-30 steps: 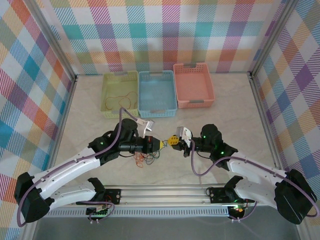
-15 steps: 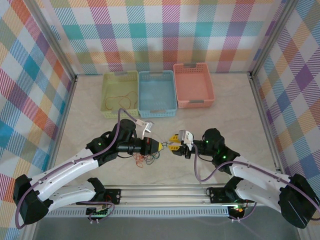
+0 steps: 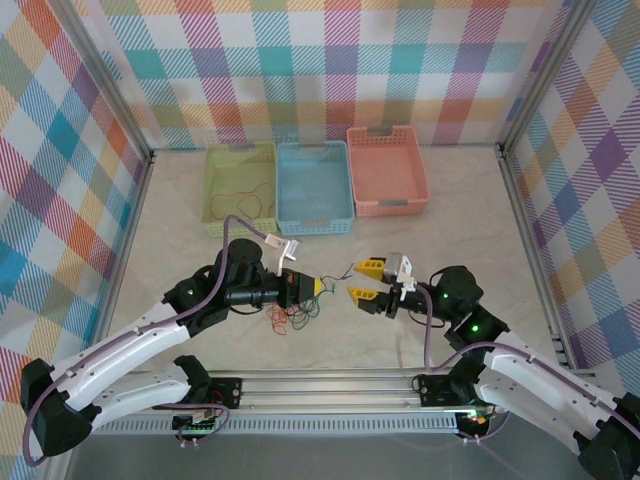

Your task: Untangle the cables

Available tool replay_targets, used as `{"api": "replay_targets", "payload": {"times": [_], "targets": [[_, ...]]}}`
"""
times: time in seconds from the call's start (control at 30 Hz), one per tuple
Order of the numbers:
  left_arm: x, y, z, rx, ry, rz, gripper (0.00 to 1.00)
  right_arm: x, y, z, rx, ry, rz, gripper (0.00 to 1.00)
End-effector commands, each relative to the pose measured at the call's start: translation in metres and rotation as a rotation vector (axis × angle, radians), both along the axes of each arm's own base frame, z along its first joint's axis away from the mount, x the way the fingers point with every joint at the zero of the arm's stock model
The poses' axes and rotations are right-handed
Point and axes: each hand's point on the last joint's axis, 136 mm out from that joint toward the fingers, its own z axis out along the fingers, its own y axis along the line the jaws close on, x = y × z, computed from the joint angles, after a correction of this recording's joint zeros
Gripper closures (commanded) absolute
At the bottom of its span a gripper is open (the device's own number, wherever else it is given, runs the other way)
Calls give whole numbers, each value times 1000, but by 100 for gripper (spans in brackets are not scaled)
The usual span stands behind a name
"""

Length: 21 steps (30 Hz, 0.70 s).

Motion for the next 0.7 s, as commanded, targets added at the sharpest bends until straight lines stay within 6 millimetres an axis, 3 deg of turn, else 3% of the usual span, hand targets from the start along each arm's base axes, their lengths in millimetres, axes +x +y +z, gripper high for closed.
{"api": "replay_targets", "payload": {"times": [0.0,0.27,0.67], "targets": [[7,3,9,-20,-81,14,100,-19,13,3,-3,221,146,56],[2,5,16,-30,-113,-10,100,-11,42,-2,-33,521,241,69],[-3,4,19,-37,-111,-37,100,-9,51,-5,-19,596,283,57]]}}
